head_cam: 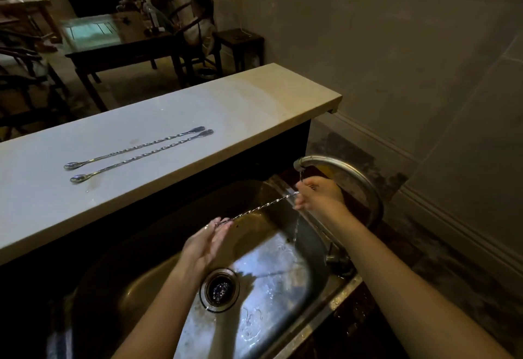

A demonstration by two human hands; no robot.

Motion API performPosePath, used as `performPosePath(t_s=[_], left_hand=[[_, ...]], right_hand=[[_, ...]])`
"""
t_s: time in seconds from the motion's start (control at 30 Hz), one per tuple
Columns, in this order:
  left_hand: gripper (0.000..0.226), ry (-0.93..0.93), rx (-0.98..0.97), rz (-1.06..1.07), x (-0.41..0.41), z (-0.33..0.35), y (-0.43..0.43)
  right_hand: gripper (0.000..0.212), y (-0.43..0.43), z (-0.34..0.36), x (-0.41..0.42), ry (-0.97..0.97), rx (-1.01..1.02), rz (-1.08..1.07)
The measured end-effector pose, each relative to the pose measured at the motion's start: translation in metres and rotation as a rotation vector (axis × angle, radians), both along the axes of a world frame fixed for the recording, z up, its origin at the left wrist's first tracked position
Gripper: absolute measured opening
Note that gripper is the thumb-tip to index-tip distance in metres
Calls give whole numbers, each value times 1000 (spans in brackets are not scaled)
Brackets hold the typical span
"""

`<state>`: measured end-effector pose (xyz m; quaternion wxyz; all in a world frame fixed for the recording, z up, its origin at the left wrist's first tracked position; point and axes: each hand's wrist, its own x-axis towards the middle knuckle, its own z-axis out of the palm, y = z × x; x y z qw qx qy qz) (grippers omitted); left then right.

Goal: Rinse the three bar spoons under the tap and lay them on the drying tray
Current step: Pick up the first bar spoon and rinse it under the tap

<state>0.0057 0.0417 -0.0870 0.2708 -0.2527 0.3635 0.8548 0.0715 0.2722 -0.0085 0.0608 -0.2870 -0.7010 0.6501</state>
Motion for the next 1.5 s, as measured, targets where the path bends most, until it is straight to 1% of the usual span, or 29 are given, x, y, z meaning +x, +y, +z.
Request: performPosePath(t_s=[0.07,0.17,0.27,0.33,0.43,0.5,0.57,0.6,0.7,0.77,0.8,0.83,0.9,1.0,1.07,1.13,1.2,1.37,1.5], left_hand=[[20,-42,62,27,8,-1,-8],[18,-59,79,62,13,2,-15],[17,-42,65,79,14,10,-14],[18,-25,48,87,14,10,-11],[27,2,29,96,12,4,-7],[34,7,10,95,10,-2,-5],[41,18,-21,93,7,-5,-3],[44,30,-48,90,5,-6,-1],[47,127,-151,70,-4,2,8],[39,224,-215,17,-8,12,18],[35,278,-252,-18,-8,18,24],[31,337,-301,-58,-8,25,31],[25,482,-425,-144,-7,41,49],[22,751,-586,-304,-2,60,82],[21,951,-661,-452,7,66,105],[18,1083,-702,-555,17,68,124],[18,1128,-700,-594,22,70,137],[18,1072,-583,-643,16,69,140],[22,1036,-610,-569,11,67,131]], right_hand=[[15,-5,-1,-13,-47,-18,8],[23,-6,-9,-21,-130,175,59],[33,-4,-12,-25,-111,245,57],[30,-4,-12,-25,-65,235,74],[17,-1,-9,-20,-14,200,163],[22,4,-9,-16,-46,291,213],[31,8,-12,-11,-93,468,233],[32,9,-14,-6,-113,533,251],[23,6,-24,9,-152,625,429],[15,-2,-33,18,-135,642,565],[10,-7,-38,22,-115,637,603],[11,-12,-44,25,-97,640,611],[17,-25,-59,33,-70,636,520],[20,-43,-81,48,-49,514,288],[22,-50,-92,54,-62,477,187],[24,-51,-97,58,-65,387,94],[25,-50,-98,59,-51,313,35],[26,-40,-100,62,-60,257,-1],[23,-40,-105,61,-64,281,31]])
